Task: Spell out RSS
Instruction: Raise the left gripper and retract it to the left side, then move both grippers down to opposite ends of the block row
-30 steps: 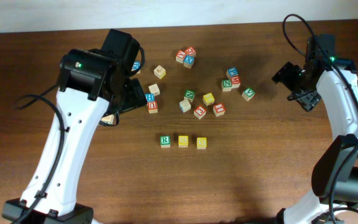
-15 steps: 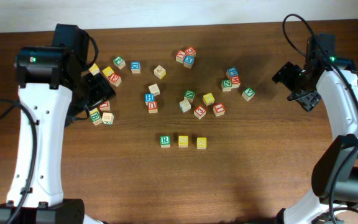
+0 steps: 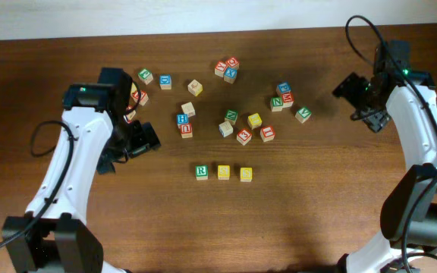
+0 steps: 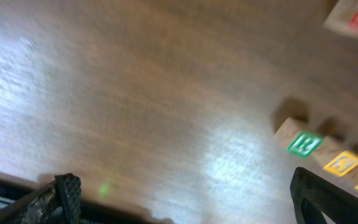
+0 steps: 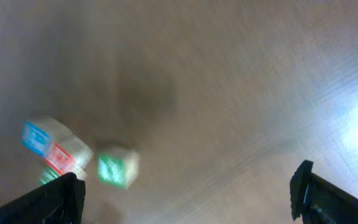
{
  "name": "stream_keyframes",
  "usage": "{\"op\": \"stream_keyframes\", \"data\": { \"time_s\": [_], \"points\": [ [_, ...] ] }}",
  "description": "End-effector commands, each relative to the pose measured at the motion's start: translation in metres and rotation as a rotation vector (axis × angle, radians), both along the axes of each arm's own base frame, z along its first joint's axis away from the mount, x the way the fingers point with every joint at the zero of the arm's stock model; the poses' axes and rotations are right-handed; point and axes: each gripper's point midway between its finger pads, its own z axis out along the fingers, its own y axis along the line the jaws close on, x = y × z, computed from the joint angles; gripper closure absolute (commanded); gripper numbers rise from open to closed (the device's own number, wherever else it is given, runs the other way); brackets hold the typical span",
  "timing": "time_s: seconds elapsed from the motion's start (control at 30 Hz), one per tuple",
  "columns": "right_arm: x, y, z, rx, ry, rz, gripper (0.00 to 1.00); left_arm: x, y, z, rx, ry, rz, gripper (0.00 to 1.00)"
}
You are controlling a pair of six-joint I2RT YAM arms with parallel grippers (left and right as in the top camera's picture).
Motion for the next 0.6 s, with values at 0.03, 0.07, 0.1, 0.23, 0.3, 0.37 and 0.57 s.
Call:
{"op": "stream_keyframes", "data": {
  "time_s": [0.03, 0.07, 0.1, 0.23, 0.3, 0.37, 0.57],
  "points": [
    [0.014, -0.004, 0.006, -0.006, -0.063, -0.015, 0.02, -0.015, -0.005, -0.021, -0.033, 0.064, -0.034, 0.01],
    [0.014, -0.004, 0.006, -0.006, -0.062, -0.015, 0.02, -0.016, -0.005, -0.022, -0.034, 0.066, -0.040, 0.01],
    [0.014, -0.003, 0.006, -0.002, -0.063, -0.016, 0.02, -0.017, -0.006, -0.024, -0.040, 0.072, -0.040, 0.01],
    [-0.002, 0.048, 0.005, 0.273, -0.017, 0.084, 0.02, -0.018, -0.009, -0.027, -0.058, 0.075, -0.056, 0.01],
    [-0.005, 0.058, 0.006, 0.336, -0.003, 0.091, 0.02, -0.016, -0.009, -0.028, -0.061, 0.064, -0.072, 0.01],
    [-0.008, 0.079, 0.015, 0.434, -0.031, 0.217, 0.02, -0.014, -0.009, -0.028, -0.062, 0.057, -0.072, 0.01],
    [-0.029, 0.101, 0.044, 0.474, -0.089, 0.446, 0.02, -0.012, -0.010, -0.028, -0.062, 0.047, -0.072, 0.01]
  ]
}}
